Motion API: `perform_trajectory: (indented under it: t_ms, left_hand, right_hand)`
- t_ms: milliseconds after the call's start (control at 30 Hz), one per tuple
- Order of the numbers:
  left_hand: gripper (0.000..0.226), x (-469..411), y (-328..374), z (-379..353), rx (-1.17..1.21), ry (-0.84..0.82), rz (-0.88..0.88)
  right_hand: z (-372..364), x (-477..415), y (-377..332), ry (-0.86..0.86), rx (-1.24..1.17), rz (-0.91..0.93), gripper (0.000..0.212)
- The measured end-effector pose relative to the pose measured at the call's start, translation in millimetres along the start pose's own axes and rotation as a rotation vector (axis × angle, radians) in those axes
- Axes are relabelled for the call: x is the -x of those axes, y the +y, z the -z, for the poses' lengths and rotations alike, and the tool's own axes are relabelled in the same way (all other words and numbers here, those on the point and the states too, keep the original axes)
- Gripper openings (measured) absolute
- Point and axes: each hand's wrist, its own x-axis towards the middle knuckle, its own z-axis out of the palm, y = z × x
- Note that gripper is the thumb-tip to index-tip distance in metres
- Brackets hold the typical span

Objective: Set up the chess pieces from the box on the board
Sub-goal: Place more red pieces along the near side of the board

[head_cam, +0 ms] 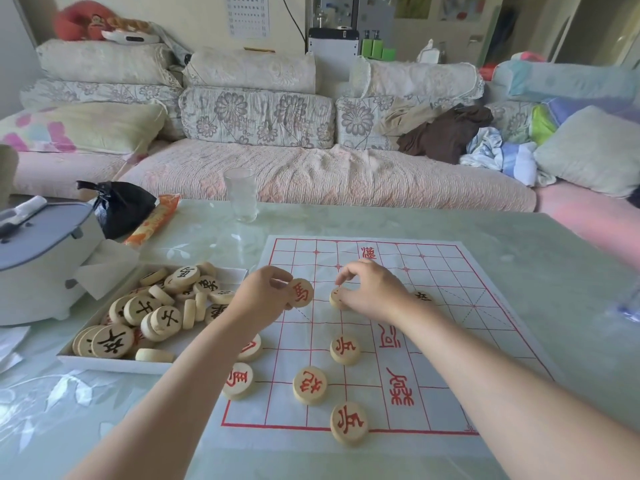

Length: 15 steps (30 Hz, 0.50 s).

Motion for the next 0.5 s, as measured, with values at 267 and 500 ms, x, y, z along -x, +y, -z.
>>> perform_trajectory:
  t_ms: [267,500]
  left_hand:
    - [0.007,13.5,7.1,8.3,0.188,-0.05,0.068]
    - [0.024,12.0,-11.0,29.2,-0.434,0.034,-0.206]
  right_hand:
    - [-17.4,9.3,-50.6,0.004,-0.217,0.231,0.033]
    - [-34.7,10.9,-59.7,0.037,-0.158,0.21,0.02]
